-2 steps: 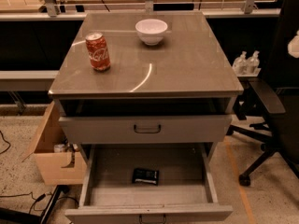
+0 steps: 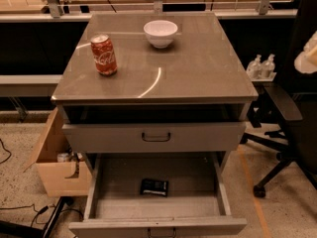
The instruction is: Pick rxbar blueberry from middle drawer and place on counter
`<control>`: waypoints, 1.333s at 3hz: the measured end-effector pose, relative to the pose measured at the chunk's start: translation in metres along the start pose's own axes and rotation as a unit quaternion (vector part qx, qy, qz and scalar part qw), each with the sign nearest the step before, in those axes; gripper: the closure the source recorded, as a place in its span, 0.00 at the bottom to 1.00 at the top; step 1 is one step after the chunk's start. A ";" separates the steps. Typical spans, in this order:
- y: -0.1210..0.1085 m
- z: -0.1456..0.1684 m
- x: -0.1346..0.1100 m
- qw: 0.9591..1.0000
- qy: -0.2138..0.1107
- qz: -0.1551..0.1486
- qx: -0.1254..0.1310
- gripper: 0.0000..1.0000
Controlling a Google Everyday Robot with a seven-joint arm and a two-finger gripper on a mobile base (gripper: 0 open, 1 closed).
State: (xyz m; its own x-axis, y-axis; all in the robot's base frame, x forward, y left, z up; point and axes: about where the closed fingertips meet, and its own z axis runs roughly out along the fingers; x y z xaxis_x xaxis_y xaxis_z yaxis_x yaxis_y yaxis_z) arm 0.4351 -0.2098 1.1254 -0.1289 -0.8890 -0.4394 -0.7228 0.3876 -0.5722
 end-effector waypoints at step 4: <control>0.154 0.182 0.070 0.998 -0.038 0.010 -0.056 0.00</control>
Offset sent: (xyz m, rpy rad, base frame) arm 0.0105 0.0171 -0.2423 0.0813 0.0380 0.0308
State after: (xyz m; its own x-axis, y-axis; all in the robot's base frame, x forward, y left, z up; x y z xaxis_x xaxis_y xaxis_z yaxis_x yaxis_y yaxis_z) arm 0.4385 -0.1685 0.8806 -0.0957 -0.8588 -0.5033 -0.7927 0.3715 -0.4833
